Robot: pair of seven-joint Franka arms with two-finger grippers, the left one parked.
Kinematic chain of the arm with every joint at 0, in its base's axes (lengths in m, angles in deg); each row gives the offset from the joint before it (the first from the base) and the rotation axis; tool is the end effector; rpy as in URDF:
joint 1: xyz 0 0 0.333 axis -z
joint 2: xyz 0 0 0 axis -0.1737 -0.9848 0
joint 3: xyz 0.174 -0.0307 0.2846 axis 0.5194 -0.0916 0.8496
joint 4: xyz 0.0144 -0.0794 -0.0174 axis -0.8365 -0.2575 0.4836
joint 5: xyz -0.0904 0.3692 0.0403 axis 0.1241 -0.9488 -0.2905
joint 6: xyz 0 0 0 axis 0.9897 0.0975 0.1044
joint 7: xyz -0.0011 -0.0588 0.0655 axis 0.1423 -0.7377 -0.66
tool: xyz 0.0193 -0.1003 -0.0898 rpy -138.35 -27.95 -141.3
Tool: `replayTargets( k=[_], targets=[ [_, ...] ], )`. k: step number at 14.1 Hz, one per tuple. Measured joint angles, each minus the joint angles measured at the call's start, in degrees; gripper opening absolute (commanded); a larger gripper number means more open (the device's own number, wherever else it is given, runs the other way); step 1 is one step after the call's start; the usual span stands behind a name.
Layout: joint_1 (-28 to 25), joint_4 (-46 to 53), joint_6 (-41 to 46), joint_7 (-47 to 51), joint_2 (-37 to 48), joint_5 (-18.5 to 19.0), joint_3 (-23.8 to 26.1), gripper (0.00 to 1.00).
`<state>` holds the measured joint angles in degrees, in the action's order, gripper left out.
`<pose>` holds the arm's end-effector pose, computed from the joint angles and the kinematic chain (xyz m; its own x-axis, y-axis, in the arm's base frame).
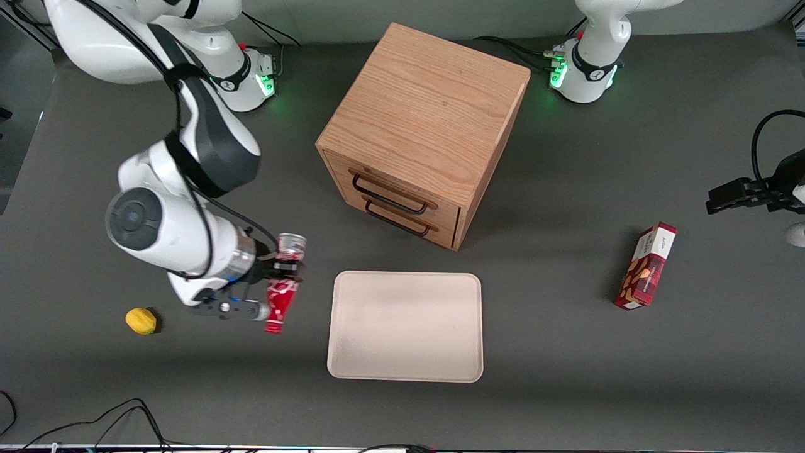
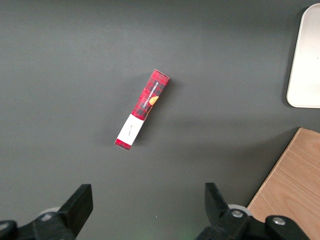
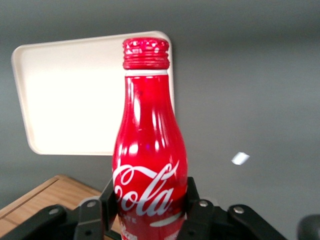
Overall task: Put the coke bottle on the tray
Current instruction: 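Lift the bottle and carry it toward the cream tray, then lower the held bottle onto the tray surface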
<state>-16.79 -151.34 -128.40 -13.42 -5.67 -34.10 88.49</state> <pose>0.6797 0.2819 0.4225 0.9943 -0.0817 -0.0681 -0.0926 -0.9802 -0.1753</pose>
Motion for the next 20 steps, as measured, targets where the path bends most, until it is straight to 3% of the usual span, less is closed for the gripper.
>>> replayTargets(
  k=[8, 18, 19, 20],
  targets=[
    [-2.0, 5.7, -17.8, -1.9, -23.1, 0.1, 1.3, 0.00],
    [-2.3, 7.0, -19.8, -5.2, -26.4, 0.2, -0.9, 0.00],
    [-2.3, 7.0, -19.8, -5.3, -26.4, 0.2, -0.9, 0.99],
    [-2.3, 7.0, -19.8, -5.3, -26.4, 0.2, -0.9, 1.00]
  ],
)
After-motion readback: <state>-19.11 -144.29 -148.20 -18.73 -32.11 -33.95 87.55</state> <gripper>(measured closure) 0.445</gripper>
